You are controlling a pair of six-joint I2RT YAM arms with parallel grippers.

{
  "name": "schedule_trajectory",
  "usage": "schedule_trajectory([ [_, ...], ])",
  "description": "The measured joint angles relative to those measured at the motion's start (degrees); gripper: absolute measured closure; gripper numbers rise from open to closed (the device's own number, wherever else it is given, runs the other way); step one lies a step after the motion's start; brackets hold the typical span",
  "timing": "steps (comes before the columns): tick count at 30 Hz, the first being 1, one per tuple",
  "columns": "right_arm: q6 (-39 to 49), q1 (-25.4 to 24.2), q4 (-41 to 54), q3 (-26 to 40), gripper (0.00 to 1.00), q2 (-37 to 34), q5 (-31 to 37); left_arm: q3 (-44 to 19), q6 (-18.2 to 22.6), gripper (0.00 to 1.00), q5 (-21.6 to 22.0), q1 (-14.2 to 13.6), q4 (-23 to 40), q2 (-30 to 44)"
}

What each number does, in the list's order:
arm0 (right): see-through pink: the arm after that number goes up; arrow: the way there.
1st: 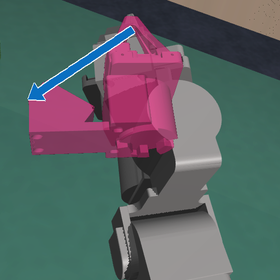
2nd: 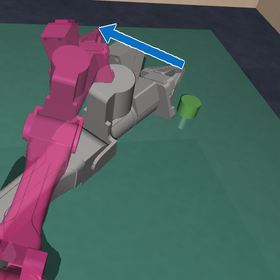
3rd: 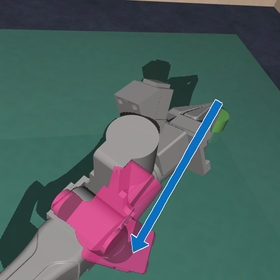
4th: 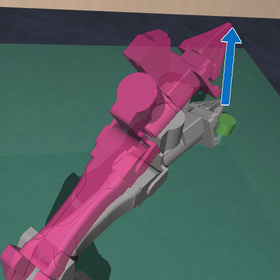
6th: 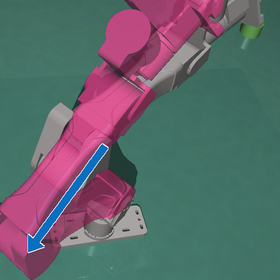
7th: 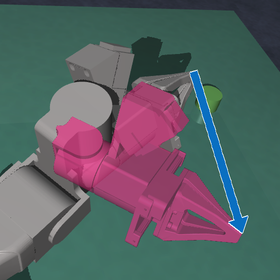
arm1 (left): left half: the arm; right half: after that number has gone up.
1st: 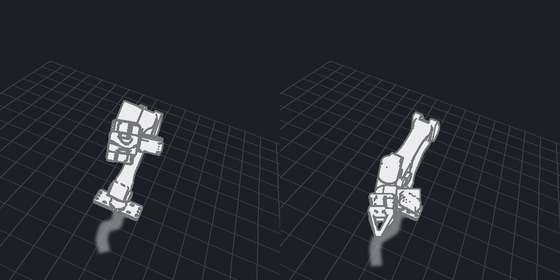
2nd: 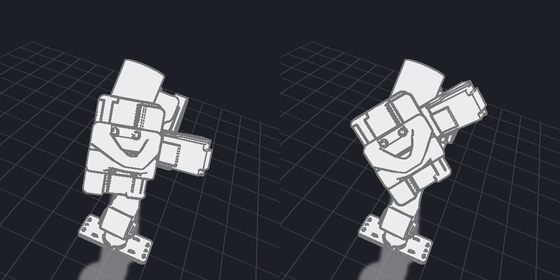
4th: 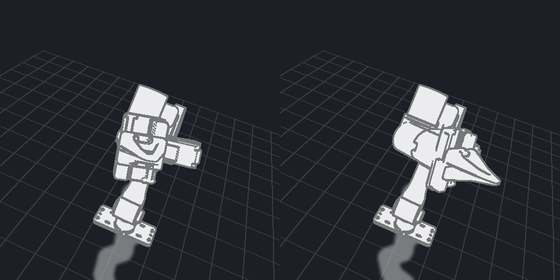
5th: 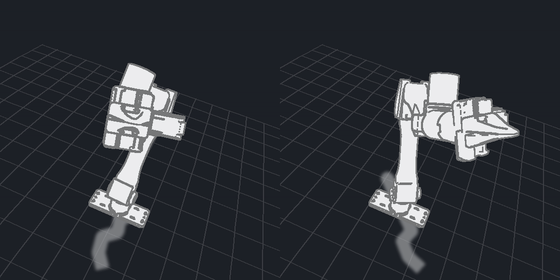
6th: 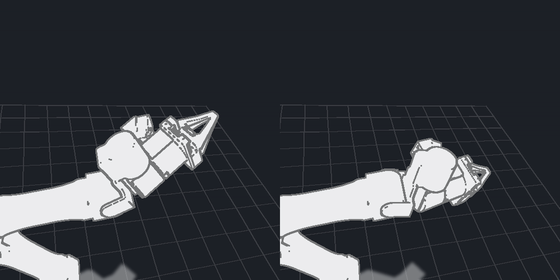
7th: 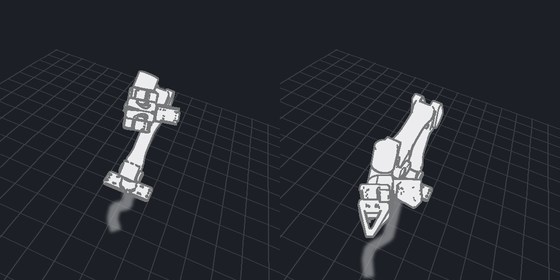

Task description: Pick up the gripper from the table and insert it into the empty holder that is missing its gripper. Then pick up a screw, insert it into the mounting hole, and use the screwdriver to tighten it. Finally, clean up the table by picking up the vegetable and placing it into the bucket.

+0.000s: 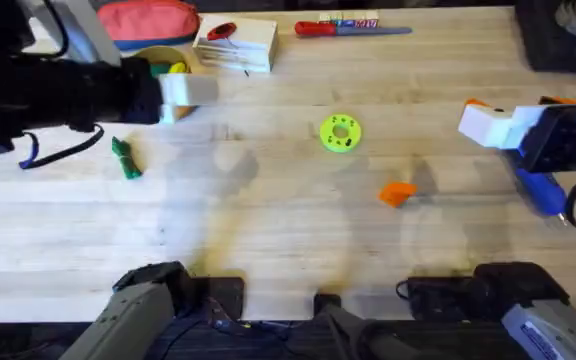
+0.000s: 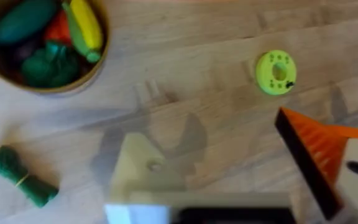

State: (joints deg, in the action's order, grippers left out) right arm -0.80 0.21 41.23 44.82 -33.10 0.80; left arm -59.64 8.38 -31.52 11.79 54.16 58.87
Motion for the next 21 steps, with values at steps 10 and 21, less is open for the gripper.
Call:
schedule_trajectory([
  [10,0.0,0.0,0.0,0.0,0.01,0.0,0.0,0.0,0.4,0.015,-8.5,-16.5,-11.7,0.0],
  [21,0.0,0.0,0.0,0.0,0.01,0.0,0.0,0.0,-0.7,0.015,-10.1,-35.7,-21.9,0.0],
])
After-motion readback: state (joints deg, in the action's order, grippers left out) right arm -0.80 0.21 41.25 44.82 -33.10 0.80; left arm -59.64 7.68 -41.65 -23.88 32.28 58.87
